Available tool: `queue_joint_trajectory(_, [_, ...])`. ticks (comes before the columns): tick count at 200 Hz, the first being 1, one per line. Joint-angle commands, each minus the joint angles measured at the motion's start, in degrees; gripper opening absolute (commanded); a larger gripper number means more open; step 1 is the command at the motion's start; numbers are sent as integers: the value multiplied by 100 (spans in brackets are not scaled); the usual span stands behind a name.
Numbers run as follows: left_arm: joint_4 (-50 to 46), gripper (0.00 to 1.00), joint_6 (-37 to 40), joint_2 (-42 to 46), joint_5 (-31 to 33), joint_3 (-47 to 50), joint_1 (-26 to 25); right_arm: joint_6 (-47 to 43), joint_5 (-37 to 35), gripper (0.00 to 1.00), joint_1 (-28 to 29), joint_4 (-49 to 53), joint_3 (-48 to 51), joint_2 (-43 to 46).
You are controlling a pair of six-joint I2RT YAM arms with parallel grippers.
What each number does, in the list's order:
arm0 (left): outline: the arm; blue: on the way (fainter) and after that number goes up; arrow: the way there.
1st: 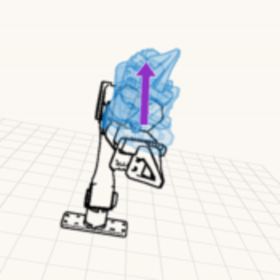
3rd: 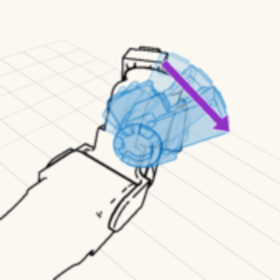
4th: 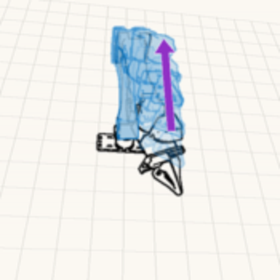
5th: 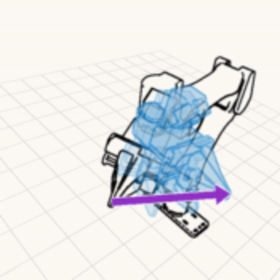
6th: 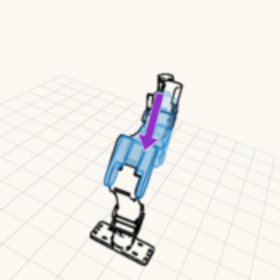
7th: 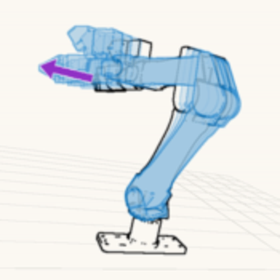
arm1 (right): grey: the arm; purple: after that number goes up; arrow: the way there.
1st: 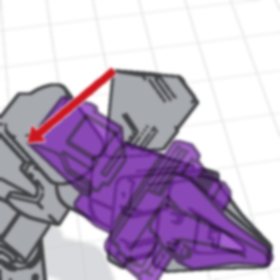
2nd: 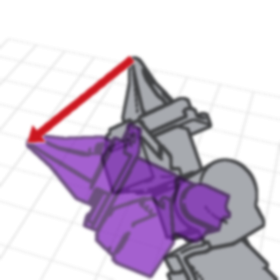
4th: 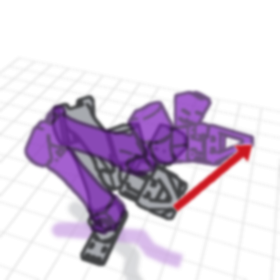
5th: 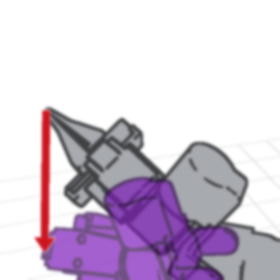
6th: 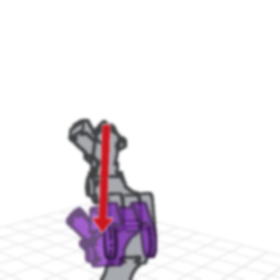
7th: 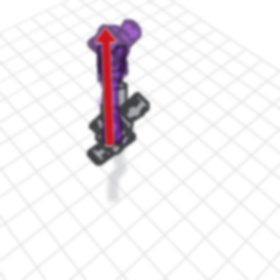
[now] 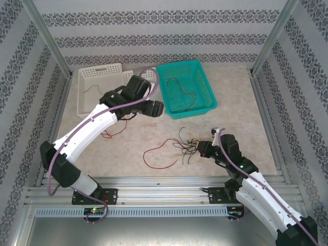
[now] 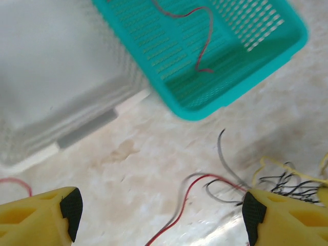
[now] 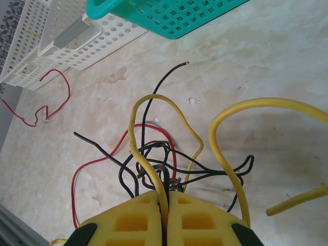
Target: Untangle the cables
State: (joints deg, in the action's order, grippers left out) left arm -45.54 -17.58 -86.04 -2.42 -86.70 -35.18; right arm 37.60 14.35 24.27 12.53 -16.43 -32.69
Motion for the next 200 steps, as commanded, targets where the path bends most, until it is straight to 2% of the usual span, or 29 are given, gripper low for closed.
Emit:
queue_joint_trajectory(1, [394,83,-401,735,682,870,59,-16,45,0,51,-244,-194,-58])
queue_joint_trajectory(17, [491,83,-568,1307,1007,1555,144,-8,93,0,60,-285,-181,-76])
queue_joint_trajectory(55, [625,84,-915,2148,1228,2663,390,19,111,0,60,-387,-135,-149])
queue_joint_trajectory(110, [964,85,-1375,3096,1046,3928,1233,27,121,0,69,-412,-73,-172])
queue_joint_trajectory(147, [1265,83,-1608,3342,1389,4528,1483,71,138,0,77,-469,6,-177])
queue_joint_trajectory(200, [2049,81,-1941,3209,1327,5198,1765,72,138,0,104,-485,36,-177])
